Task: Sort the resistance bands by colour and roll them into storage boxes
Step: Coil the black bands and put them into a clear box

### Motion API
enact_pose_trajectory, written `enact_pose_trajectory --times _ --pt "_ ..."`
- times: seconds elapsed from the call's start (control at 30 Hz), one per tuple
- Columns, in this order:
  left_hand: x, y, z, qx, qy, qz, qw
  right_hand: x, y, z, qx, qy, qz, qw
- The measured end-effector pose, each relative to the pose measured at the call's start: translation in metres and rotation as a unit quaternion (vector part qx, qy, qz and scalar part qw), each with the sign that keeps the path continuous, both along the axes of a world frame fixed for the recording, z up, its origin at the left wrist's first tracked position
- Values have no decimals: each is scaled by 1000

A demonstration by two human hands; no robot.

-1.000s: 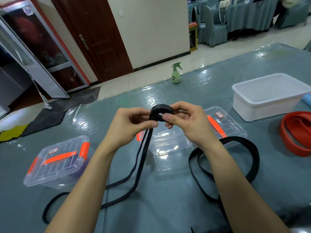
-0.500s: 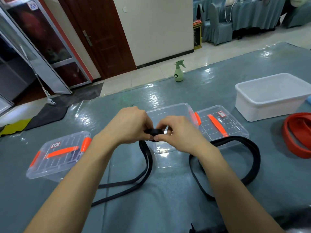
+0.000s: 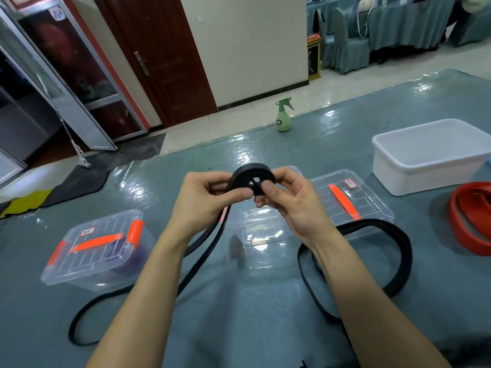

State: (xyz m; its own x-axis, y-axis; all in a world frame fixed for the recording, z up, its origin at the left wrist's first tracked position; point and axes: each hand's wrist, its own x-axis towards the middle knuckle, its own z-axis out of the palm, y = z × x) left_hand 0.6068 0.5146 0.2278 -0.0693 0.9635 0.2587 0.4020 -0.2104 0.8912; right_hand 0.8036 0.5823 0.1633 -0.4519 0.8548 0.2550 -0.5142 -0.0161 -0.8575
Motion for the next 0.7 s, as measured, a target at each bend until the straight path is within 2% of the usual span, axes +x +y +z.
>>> enact_pose_trajectory --times 0.07,0.1,0.17,0.23,0.3,0.37,0.43,0.5,0.6,0.7 --pt "-8 -1 6 -32 57 2 998 3 3 -6 8 -58 35 998" --pt "-12 -1 9 -58 124 -2 991 7 6 -8 24 -121 54 991" --pt "-16 -1 11 -100 305 -10 947 11 5 -12 89 -288 77 950" --pt "-8 1 13 -120 447 -20 886 7 1 -15 174 -414 48 892" --pt "3 4 14 -122 530 -30 839 -1 -4 -13 228 -447 10 865" --pt "8 8 15 -120 568 -34 813 -6 -5 -11 246 -442 1 862" --pt "6 12 17 -128 572 -31 810 -8 -4 -12 248 -429 -4 868" --pt "-3 14 19 -143 527 -21 838 -6 -2 -13 226 -398 -14 889" --pt "-23 9 16 -158 337 -27 928 -1 1 -12 155 -311 0 938" --pt "-29 -4 1 -150 157 -21 976 0 6 -11 88 -210 15 974"
